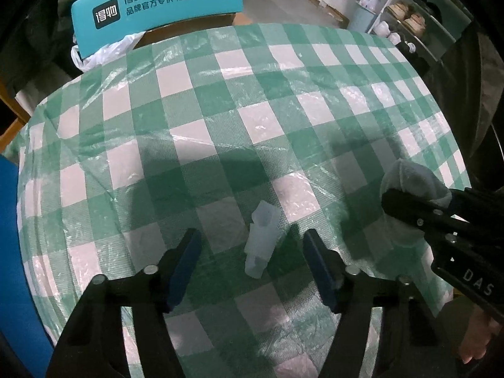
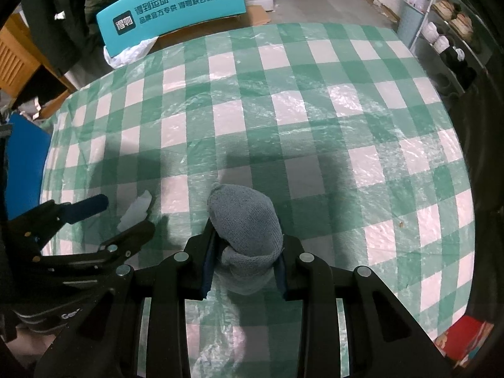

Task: Organize soft objects
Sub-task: 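Grasp the small white item with the left tool while the right tool holds the grey sock, then carry the grey sock and white item with both tools over the box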

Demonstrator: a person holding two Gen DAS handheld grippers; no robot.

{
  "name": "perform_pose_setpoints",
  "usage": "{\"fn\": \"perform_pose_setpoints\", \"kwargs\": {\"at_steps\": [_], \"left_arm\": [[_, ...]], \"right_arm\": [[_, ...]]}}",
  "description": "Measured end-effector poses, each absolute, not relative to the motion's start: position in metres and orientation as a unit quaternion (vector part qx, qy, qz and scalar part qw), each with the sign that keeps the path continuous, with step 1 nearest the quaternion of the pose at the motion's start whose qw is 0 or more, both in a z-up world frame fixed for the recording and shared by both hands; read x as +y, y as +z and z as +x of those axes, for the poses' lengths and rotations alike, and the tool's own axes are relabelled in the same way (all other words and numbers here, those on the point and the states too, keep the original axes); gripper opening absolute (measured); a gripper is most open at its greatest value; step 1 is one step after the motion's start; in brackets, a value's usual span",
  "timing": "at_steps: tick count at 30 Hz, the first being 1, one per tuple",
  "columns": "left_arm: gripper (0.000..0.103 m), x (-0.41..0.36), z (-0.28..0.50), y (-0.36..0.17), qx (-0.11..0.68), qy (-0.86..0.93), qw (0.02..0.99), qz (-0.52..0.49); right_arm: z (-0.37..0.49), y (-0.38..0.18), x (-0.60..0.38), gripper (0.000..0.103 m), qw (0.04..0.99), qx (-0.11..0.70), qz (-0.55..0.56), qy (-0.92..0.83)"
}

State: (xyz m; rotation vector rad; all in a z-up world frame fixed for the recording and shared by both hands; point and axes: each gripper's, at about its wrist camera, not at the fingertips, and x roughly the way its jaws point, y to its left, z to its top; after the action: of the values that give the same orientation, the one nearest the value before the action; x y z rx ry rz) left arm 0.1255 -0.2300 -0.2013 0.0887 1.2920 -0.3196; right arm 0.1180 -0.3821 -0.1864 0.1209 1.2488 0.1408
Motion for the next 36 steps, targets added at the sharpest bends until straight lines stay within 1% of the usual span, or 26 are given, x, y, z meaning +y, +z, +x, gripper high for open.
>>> {"fn": "perform_pose_setpoints", "kwargs": {"at_steps": [7,9,10,12,15,26,36], "left_arm": [[0.053,-0.232,0.125,-0.204,0.598,-0.153,0.786,0.046],[0.04,-0.232,0.126,-0.204,0.597,-0.155,0.786,0.045],[0.037,-0.232,0.126,-0.204,0.598,-0.156,0.785,0.045],[0.025,-0.232,0.126,-0.204,0.599,-0.158,0.783,0.044],[0.018,-0.229,0.125,-0.2,0.595,-0.159,0.787,0.035],[0.017,-0.223,0.118,-0.168,0.566,-0.152,0.809,0.046],[0.017,-0.208,0.108,-0.134,0.537,-0.145,0.83,0.054]], "right_arm": [[0.118,-0.187,-0.382,0.029,0.807,0.584,0.057,0.065],[0.118,-0.187,-0.382,0.029,0.807,0.584,0.057,0.065],[0.118,-0.187,-0.382,0.029,0.808,0.584,0.057,0.065],[0.118,-0.187,-0.38,0.029,0.808,0.584,0.055,0.065],[0.118,-0.185,-0.379,0.029,0.808,0.583,0.052,0.066],[0.113,-0.172,-0.372,0.029,0.819,0.569,0.037,0.068],[0.105,-0.141,-0.354,0.029,0.837,0.54,0.003,0.085]]}}
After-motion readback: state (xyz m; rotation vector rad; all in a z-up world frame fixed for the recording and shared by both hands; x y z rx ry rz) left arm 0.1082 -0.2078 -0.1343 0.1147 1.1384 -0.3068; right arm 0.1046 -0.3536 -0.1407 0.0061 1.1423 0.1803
